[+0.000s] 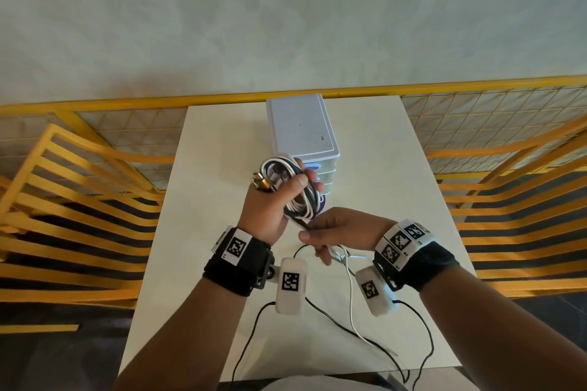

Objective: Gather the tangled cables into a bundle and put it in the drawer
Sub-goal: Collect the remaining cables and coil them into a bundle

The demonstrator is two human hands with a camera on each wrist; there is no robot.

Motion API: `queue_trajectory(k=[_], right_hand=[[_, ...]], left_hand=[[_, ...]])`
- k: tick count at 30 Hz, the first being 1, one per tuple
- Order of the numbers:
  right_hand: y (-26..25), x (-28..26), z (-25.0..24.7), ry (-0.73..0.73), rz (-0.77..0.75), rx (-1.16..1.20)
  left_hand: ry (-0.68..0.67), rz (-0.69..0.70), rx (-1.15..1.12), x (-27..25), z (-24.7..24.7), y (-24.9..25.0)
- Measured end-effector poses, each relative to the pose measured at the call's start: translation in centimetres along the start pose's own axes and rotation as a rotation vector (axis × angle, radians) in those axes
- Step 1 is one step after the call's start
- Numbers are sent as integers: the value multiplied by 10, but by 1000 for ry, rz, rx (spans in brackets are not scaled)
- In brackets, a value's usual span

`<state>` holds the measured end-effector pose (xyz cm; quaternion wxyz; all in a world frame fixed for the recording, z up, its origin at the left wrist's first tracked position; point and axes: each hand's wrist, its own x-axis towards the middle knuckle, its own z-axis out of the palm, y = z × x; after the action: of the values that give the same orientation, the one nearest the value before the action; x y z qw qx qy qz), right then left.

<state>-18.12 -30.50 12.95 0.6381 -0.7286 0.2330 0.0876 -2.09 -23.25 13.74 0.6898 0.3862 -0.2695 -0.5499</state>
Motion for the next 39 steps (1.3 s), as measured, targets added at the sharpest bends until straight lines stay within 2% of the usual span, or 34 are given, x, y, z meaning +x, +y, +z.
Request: queue_trajectory(k=[3, 7, 10, 13, 15, 20, 23, 27, 31, 36, 39], right_hand=[[18, -3, 3, 44, -30, 153], [33, -8, 6, 85, 58, -1], [44, -16, 4, 126, 65, -40], [47, -23, -5, 163, 162, -214], [48, -24, -10, 179, 202, -250], [30, -15, -8, 169, 211, -24], [23, -10, -10, 149, 243, 112], [20, -4, -10, 202, 290, 113], [17, -2, -13, 215, 326, 69], [17, 0, -16, 258, 337, 99], [16, -2, -20, 240, 347, 124]], left_hand=[[-2, 17, 47, 5, -10, 4], [-12, 36, 124, 3, -21, 6], [-26, 38, 204, 2, -30, 14], [-126, 89, 553, 1, -35, 32], [-212, 92, 815, 0, -34, 39], [-372, 71, 1457, -1, -26, 32], [-484, 67, 1698, 2, -20, 27], [-525, 72, 1820, 0, -15, 17], [-517, 125, 1820, 1, -14, 14], [-607, 7, 1911, -1, -9, 10], [-602, -29, 1849, 1, -12, 8]])
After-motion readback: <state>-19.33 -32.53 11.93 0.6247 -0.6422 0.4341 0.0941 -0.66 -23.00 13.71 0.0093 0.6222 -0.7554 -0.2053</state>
